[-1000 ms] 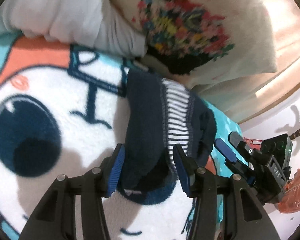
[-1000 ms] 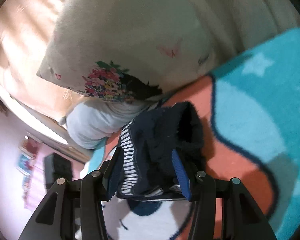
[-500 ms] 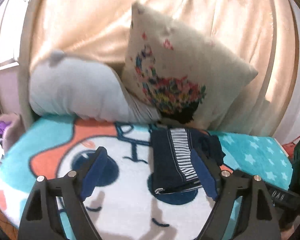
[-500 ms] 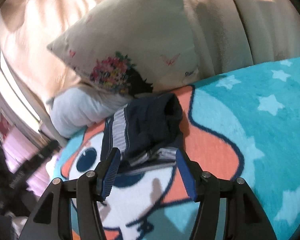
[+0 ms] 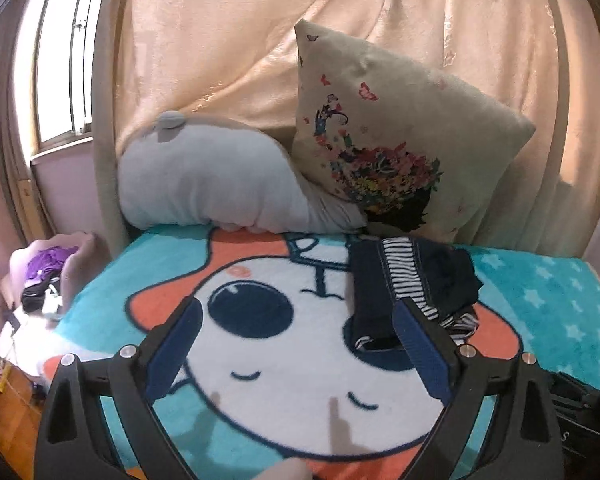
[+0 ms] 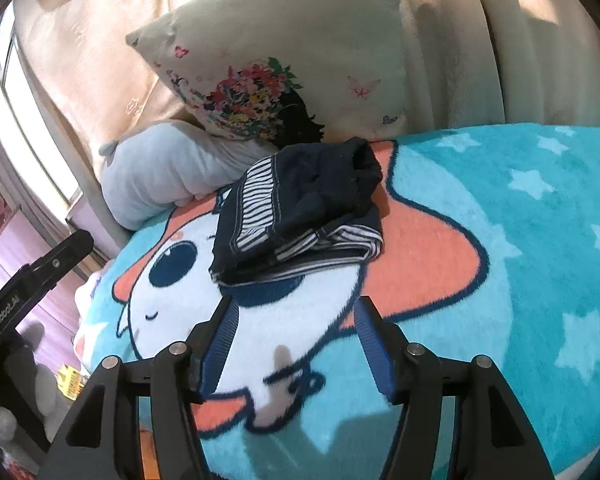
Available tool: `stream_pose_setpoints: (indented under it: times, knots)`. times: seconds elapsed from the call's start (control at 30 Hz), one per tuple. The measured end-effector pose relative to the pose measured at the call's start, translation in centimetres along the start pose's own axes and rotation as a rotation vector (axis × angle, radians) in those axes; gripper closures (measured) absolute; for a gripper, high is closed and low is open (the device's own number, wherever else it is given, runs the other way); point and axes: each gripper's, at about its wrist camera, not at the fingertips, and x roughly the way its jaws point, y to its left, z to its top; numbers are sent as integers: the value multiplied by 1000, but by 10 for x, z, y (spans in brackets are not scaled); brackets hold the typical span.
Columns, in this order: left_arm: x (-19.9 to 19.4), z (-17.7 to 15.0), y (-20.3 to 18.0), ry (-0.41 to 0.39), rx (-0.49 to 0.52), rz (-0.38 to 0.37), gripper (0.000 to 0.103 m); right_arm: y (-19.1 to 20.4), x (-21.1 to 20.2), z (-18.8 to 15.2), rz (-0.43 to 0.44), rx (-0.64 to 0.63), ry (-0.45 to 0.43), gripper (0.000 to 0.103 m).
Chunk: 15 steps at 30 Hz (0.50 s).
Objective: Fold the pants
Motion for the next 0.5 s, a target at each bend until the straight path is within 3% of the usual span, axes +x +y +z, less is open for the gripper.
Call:
stream_pose_setpoints:
  times: [0.2,0.5]
  knots:
    - [-8,-7,-5,-9,42,-11,2,11,-2,-9,-11,-32,12,35]
    - [11,-16,-4,93,38,-61,2,6,4,-13,-54,-16,32,35]
